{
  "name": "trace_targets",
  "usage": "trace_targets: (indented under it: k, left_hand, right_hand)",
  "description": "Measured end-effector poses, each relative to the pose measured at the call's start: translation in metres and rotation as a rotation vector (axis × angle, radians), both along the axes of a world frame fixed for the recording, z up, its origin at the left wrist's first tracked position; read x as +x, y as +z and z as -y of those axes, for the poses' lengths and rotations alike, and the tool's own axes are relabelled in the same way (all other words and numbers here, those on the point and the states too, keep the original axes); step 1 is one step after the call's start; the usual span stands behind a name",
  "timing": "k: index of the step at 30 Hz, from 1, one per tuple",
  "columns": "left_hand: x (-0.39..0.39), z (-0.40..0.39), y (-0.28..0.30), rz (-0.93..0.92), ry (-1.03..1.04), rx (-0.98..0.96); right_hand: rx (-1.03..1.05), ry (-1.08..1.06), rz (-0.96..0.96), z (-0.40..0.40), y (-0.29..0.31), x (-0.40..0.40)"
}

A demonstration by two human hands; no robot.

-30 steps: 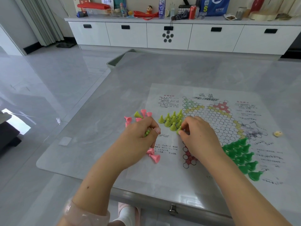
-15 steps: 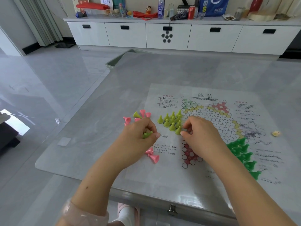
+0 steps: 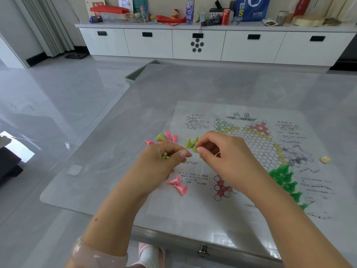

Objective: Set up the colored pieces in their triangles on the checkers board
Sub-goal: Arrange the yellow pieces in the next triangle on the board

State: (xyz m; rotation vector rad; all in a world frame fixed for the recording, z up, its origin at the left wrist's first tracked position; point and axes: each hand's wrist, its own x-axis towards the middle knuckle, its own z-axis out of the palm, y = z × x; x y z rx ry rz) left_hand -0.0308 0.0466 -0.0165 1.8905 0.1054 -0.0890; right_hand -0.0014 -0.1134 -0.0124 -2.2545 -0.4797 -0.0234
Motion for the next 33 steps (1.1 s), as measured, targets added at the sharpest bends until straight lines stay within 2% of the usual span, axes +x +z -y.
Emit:
trace_targets:
  k: [8, 15, 25, 29, 33]
  left_hand:
    - [0.0, -0.002, 0.002, 0.04, 0.032, 0.04]
    - [0.0, 0.0, 0.002, 0.105, 0.057, 0.035]
    - [0.002, 0.003, -0.002, 0.11, 0.075, 0.091]
    - [0.005, 0.005, -0.002, 0.146, 0.091, 0.079]
    - [0.007, 0.007, 0.002, 0.112, 0.163, -0.013]
  right_hand:
    - [0.0, 0.018, -0.03, 0.0, -0.002, 0.0]
    - [0.109, 0.088, -0.074, -0.008, -0.003, -0.003]
    - [-0.004, 0.094, 0.049, -0.015, -0.008, -0.004]
    - [-0.015, 0.047, 0.074, -0.014, -0.008, -0.004]
    - [0.076, -0.119, 0.076, -0.001, -0.005, 0.002]
